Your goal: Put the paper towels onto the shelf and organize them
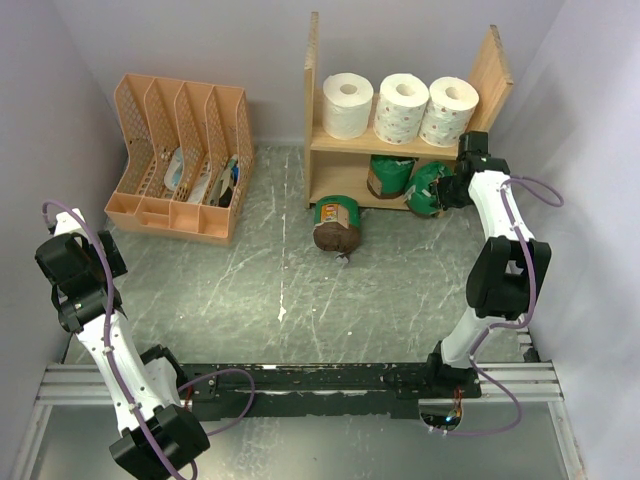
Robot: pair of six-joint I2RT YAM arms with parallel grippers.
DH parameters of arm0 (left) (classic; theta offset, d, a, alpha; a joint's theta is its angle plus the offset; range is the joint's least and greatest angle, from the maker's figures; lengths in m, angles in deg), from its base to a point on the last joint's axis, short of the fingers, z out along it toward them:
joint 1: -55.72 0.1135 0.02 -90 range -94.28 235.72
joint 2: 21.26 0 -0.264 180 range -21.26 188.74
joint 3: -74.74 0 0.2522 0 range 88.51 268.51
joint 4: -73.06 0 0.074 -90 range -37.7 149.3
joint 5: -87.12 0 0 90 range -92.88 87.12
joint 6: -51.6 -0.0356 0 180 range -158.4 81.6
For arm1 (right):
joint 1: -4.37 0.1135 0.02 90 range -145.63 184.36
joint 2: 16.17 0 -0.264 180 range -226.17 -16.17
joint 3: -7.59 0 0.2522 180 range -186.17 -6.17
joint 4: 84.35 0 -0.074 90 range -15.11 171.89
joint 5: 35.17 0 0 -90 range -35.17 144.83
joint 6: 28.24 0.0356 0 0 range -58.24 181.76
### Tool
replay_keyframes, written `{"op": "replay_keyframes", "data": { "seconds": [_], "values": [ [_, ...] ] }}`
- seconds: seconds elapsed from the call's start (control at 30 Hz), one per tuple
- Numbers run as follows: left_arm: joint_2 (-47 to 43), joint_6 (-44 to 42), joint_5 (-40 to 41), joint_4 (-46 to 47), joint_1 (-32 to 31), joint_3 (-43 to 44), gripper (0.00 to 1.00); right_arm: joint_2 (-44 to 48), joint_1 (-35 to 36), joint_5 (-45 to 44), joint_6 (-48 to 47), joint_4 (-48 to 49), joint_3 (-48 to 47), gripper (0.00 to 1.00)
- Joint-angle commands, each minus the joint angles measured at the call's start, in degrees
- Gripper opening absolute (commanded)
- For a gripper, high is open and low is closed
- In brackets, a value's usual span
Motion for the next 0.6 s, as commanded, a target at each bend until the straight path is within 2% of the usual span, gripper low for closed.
{"op": "replay_keyframes", "data": {
  "seconds": [0.0,0.17,0.27,0.43,0.57],
  "values": [
    [-0.08,-0.09,-0.25,0.46,0.64,0.85,0.92,2.27,-0.90,0.09,4.76,12.96,2.21,0.06],
    [-0.18,-0.08,-0.28,0.45,0.63,0.87,0.92,1.99,-0.90,0.19,6.10,13.24,1.81,0.10],
    [-0.19,-0.15,-0.25,0.45,0.64,0.85,0.92,1.21,-0.94,0.14,5.86,12.28,0.54,0.15],
    [-0.22,-0.14,-0.24,0.39,0.67,0.91,0.92,1.08,-0.90,0.34,5.31,11.23,-1.13,0.38],
    [-0.30,-0.16,-0.39,0.44,0.66,0.84,0.92,0.94,-0.90,0.53,4.69,10.70,-3.23,0.49]
  ]
}}
